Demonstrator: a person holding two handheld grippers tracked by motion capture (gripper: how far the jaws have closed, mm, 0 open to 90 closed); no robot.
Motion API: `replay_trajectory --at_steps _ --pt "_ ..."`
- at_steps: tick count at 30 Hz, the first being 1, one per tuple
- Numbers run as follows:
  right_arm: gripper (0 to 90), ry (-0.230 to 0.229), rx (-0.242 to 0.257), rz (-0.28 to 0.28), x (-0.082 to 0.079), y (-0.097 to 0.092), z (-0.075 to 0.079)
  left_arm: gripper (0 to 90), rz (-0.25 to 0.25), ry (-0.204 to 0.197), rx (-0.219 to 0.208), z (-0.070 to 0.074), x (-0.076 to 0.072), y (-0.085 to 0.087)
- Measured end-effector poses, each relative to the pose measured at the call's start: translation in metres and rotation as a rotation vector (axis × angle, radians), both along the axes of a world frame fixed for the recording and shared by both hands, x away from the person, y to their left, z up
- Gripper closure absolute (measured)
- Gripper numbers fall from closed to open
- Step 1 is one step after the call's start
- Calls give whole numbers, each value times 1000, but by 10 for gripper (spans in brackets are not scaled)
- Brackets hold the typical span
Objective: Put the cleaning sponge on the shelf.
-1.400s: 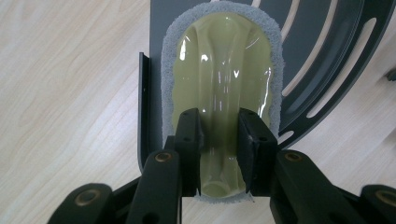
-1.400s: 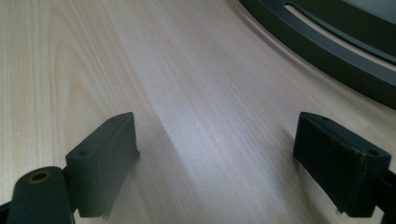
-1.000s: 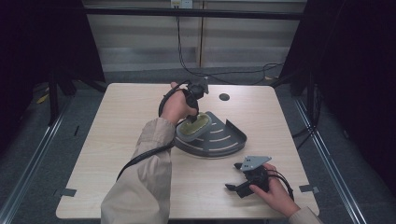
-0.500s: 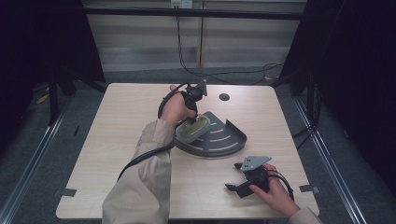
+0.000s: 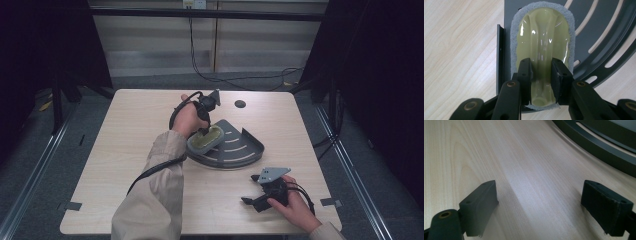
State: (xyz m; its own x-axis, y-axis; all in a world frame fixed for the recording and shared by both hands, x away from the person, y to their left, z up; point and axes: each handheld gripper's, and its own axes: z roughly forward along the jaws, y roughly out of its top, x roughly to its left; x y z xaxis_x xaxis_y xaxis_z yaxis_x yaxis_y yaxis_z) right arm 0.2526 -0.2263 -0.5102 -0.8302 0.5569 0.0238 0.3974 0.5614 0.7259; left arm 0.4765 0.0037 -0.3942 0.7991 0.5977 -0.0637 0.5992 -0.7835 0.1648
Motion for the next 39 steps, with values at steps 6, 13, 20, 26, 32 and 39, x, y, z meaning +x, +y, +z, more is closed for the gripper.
replay_trajectory --at_steps 6,13,20,26,32,39 --pt "131 0 -1 -2 0 0 0 712 4 1 0 -3 0 -1" --pt "131 1 -1 -3 0 0 0 712 6 0 -1 -5 0 0" --pt "131 1 -1 -3 0 0 0 712 9 1 3 -10 2 2" --pt "131 1 -1 -3 0 0 0 712 15 2 4 -13 2 2" --pt "131 0 0 -2 0 0 0 711 18 3 7 -16 1 0" --pt "131 1 0 -3 -1 0 0 710 14 1 11 -19 2 -1"
